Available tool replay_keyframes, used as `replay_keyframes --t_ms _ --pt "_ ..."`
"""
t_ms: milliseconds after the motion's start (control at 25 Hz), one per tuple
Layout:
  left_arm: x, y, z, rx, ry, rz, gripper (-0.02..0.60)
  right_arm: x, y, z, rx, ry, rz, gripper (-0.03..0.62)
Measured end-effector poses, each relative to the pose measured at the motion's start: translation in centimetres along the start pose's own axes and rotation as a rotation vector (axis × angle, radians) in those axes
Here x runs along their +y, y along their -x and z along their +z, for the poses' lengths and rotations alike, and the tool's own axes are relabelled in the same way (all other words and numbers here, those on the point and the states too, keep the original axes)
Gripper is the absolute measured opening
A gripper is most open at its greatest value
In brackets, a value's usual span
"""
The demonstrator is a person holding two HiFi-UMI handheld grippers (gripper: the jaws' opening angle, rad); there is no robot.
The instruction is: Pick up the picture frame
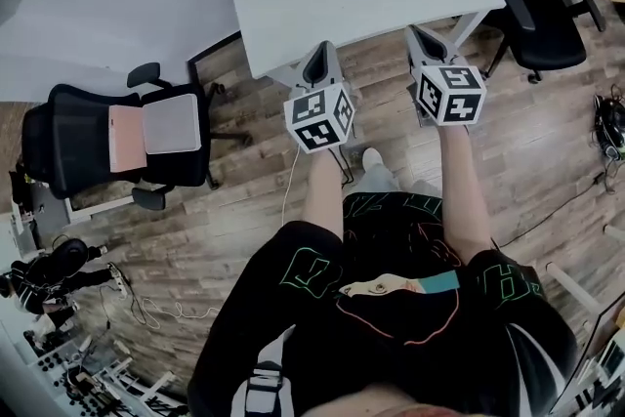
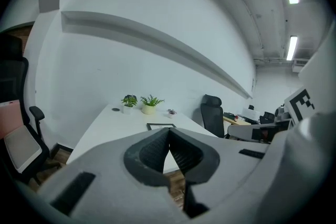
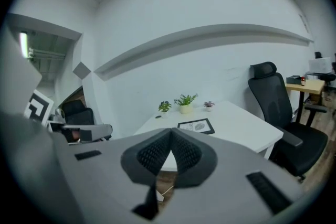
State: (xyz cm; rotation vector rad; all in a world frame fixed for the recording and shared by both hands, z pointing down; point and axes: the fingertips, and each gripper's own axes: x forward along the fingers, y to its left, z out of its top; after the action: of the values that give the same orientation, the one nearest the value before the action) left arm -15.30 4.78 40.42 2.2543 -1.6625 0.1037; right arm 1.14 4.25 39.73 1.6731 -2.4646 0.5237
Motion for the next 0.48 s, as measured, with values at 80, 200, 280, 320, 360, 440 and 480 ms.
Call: replay_keyframes --t_ms 80,200,280,320,360,440,480 --pt "1.2 -0.9 0.6 0.0 0.015 -0.007 0.008 0.5 -1.1 0.5 0.007 0.014 -0.011 0.005" --pt "2.0 -2.3 0.9 0.0 0.043 -0.03 0.008 -0.1 -2.3 1.0 0.032 0.036 -0.048 0.005" --pt "2.6 -2.9 1.0 -0.005 0.072 -0.037 0.008 -0.4 -3.2 1.5 0.045 0.046 -0.065 0.005" --pt "3.0 -3.2 1.2 -0.011 0.086 -0.037 0.008 -0.3 -3.7 1.9 0.047 0.051 -0.066 0.005" --pt "3.5 -3.4 1.4 -0.017 0.1 -0.037 0.008 -0.1 -4.2 2.4 0.046 0.058 -0.062 0.005" --pt "4.6 -3.9 1.7 -0.032 0.131 -0.027 0.008 0.5 -5.4 3.2 0.049 0.087 -0.044 0.005" --pt "5.4 -4.2 2.0 -0.04 0.149 -0.015 0.008 0.8 -5.9 3.5 0.052 0.103 -0.036 0.005"
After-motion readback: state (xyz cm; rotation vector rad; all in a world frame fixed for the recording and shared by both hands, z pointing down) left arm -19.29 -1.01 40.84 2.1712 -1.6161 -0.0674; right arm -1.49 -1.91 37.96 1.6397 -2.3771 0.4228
